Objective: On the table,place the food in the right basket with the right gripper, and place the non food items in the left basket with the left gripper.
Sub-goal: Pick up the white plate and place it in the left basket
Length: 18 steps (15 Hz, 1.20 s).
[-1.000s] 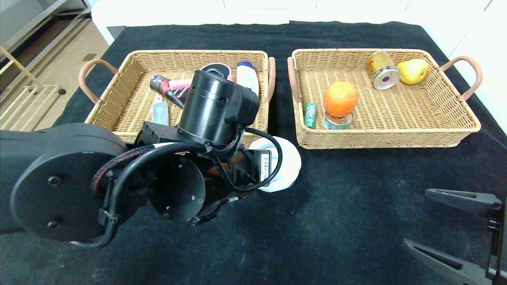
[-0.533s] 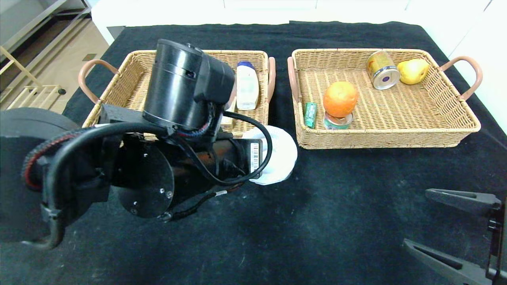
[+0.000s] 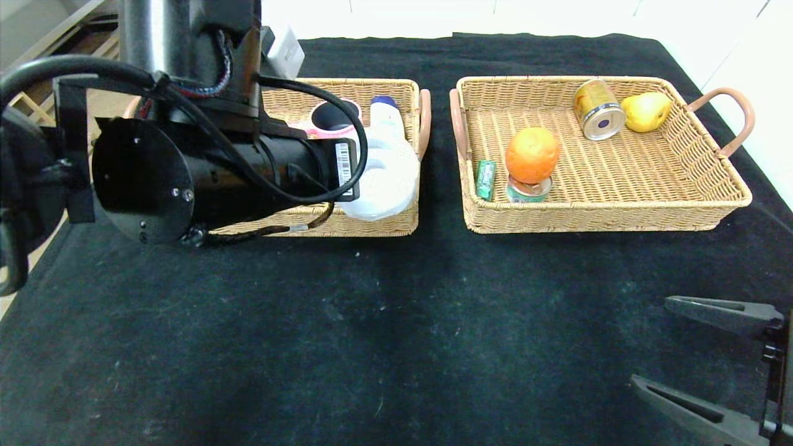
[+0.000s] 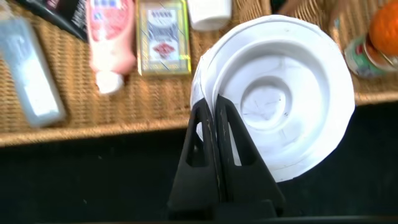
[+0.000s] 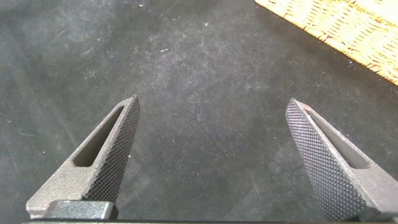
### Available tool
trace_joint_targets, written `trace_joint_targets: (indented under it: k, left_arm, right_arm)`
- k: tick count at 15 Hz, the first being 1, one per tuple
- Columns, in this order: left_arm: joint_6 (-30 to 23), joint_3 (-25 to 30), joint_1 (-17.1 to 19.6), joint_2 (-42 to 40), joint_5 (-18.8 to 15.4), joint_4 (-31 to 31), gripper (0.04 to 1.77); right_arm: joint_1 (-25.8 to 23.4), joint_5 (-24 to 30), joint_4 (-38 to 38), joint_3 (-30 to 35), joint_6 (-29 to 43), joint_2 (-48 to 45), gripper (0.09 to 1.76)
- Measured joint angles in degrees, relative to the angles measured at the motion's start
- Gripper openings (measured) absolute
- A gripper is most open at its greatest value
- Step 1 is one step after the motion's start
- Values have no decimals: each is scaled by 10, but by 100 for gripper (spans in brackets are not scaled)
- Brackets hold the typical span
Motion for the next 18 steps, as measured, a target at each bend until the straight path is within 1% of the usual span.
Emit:
trace_joint_targets:
  k: [3, 5, 8, 9, 13, 17, 18]
  left_arm:
    - [18, -42, 39, 27, -7, -6, 11]
    - [19, -73, 63, 49, -25, -6, 11]
    - [34, -112, 85, 76, -44, -9, 11]
    - [35, -119, 91, 83, -49, -9, 11]
    - [35, -129, 103, 106, -49, -9, 11]
    - [36, -136, 108, 116, -49, -9, 11]
    - [36, -137, 108, 117, -49, -10, 28]
  right_arm:
    - [-1, 0, -1, -1, 0, 0, 171]
    - [-1, 0, -1, -2, 0, 0, 171]
    - [-2, 0, -2, -3, 0, -1, 171]
    - [-2, 0, -2, -3, 1, -1, 171]
    - [-2, 0, -2, -3, 0, -3, 171]
    - [-3, 0, -2, -4, 0, -4, 171]
    - [-3, 0, -2, -4, 1, -4, 171]
